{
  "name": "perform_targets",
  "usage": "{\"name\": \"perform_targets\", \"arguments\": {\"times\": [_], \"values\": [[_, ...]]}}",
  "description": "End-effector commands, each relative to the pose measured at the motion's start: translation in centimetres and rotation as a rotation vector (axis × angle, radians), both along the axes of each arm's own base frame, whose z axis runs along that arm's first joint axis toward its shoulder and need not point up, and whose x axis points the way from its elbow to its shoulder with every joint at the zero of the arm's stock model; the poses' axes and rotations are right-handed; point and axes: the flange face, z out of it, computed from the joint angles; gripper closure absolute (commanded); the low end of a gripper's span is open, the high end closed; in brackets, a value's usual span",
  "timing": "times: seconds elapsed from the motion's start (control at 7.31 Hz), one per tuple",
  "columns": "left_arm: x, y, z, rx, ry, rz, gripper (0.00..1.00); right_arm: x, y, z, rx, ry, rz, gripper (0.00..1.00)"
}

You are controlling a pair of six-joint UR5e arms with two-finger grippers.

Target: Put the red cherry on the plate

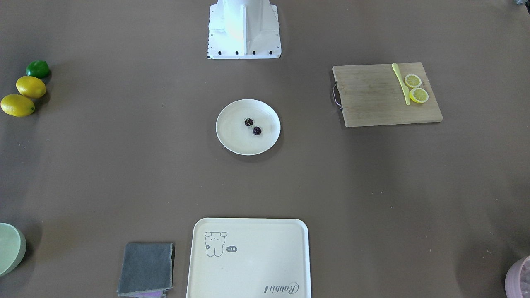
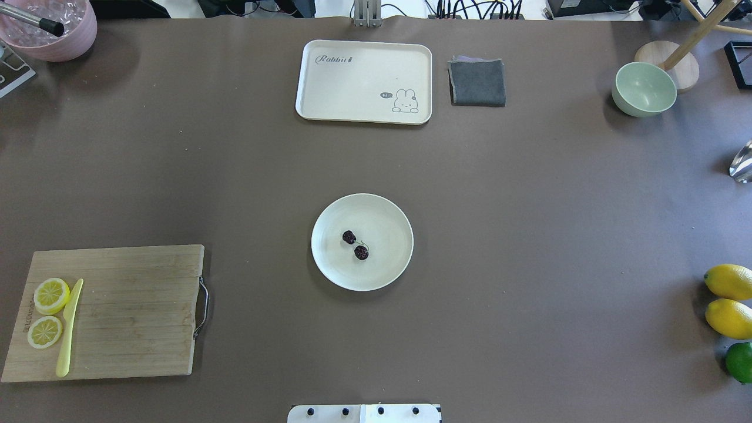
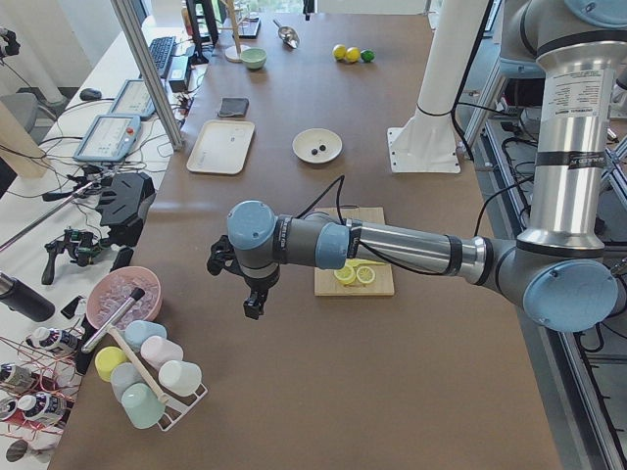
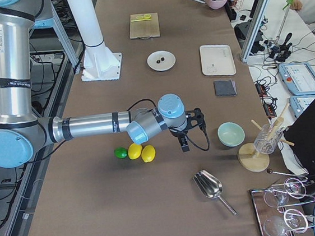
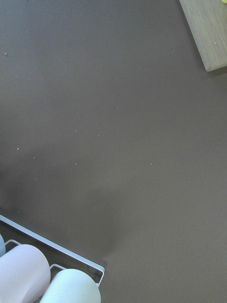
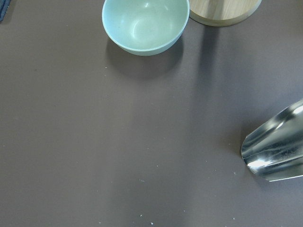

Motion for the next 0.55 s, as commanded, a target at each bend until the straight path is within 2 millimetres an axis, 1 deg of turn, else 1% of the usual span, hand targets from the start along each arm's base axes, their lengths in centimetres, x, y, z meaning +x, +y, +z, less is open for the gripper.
{"name": "perform_targets", "arguments": {"times": [0.0, 0.14, 0.27, 0.41], "values": [[0.33, 0.12, 0.56, -0.015, -0.004, 0.005, 0.02, 0.07, 0.36, -0.15, 0.002, 0.0, 0.0, 0.0], [0.33, 0.0, 0.88, -0.024, -0.004, 0.004, 0.02, 0.11, 0.24, -0.37, 0.006, -0.002, 0.001, 0.0], [0.38, 0.06, 0.66, -0.018, 0.003, 0.006, 0.02, 0.02, 0.11, -0.53, 0.011, -0.003, 0.0, 0.0], [0.38, -0.21, 0.34, -0.011, 0.003, 0.006, 0.02, 0.01, -0.01, -1.11, 0.021, -0.003, 0.0, 0.0]]}}
